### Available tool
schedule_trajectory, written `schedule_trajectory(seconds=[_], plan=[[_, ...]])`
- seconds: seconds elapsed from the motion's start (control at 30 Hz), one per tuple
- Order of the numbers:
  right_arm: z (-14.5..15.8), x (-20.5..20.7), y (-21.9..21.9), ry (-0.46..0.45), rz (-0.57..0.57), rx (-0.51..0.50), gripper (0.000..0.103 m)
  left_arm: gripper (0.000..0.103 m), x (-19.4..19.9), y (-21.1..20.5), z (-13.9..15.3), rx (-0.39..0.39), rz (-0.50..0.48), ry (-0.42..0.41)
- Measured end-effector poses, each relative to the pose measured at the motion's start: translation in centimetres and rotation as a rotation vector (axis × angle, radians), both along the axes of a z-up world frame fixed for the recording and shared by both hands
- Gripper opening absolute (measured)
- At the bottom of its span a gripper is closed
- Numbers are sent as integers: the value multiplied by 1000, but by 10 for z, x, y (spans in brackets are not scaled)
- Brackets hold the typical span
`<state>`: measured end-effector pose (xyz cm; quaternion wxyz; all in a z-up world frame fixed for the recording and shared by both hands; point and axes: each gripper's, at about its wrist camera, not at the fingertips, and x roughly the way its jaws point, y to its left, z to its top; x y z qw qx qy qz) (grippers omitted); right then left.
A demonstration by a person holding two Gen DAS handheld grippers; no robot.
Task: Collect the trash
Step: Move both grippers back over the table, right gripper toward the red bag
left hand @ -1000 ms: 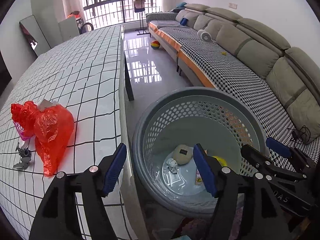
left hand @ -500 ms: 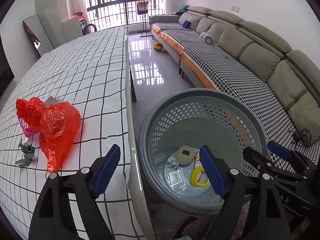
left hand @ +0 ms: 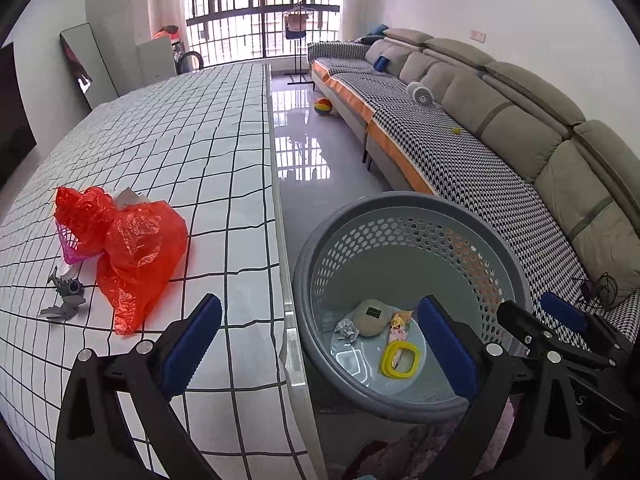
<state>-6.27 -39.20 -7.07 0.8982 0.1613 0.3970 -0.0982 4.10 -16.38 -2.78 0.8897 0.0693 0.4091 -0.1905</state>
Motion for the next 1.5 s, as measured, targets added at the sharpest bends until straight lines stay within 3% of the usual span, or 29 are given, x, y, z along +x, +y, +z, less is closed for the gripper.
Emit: schedule_trajectory(seconds=[0.5,1.5], plan=[[19,-4,31,-32,36,-38,77,97,-7,44,22,-69,51,-58],[25,47,179,-34,378,-66,77,97,-10,228,6,-14,440,-55]])
